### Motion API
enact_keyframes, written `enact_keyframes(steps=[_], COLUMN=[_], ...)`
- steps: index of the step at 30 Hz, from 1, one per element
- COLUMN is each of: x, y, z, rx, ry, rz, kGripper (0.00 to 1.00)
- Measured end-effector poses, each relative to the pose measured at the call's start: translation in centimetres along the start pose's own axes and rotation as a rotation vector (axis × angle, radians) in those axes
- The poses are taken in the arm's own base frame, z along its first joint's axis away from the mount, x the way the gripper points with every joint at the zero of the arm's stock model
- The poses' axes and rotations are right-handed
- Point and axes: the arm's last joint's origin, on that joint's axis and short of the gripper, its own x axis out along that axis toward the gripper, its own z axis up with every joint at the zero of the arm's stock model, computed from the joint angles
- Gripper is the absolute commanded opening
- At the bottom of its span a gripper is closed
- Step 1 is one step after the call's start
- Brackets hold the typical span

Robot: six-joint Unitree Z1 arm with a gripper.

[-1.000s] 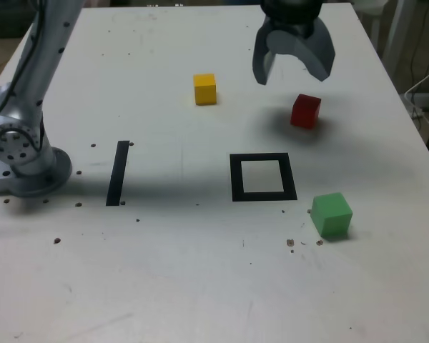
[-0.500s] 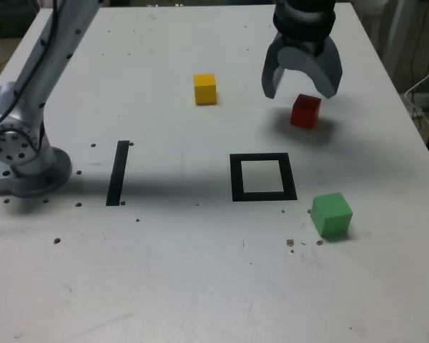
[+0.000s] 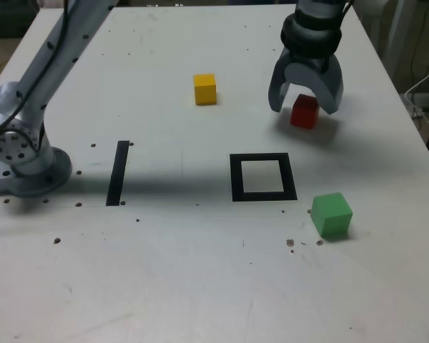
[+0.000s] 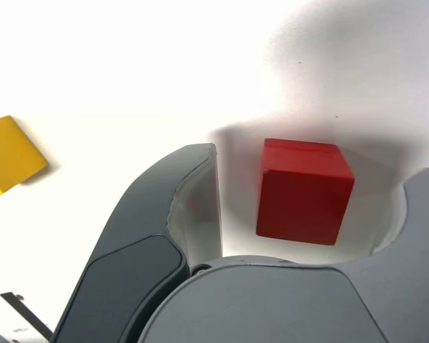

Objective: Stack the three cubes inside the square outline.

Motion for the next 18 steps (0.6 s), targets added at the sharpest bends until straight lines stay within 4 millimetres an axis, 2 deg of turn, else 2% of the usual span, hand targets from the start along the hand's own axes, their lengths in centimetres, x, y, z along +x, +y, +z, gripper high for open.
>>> enact_keyframes(steps=[6,15,18], x=[0.01,0.32,0.44], y=[0.04,0.05,0.03], z=[0.12,0.26,0.31], rx=[-0.001,-0.001,-0.003], ry=[0.001,0.008,0.009], rz=[0.010,0.008,0.003], kGripper=[0.63,0.52,0.51])
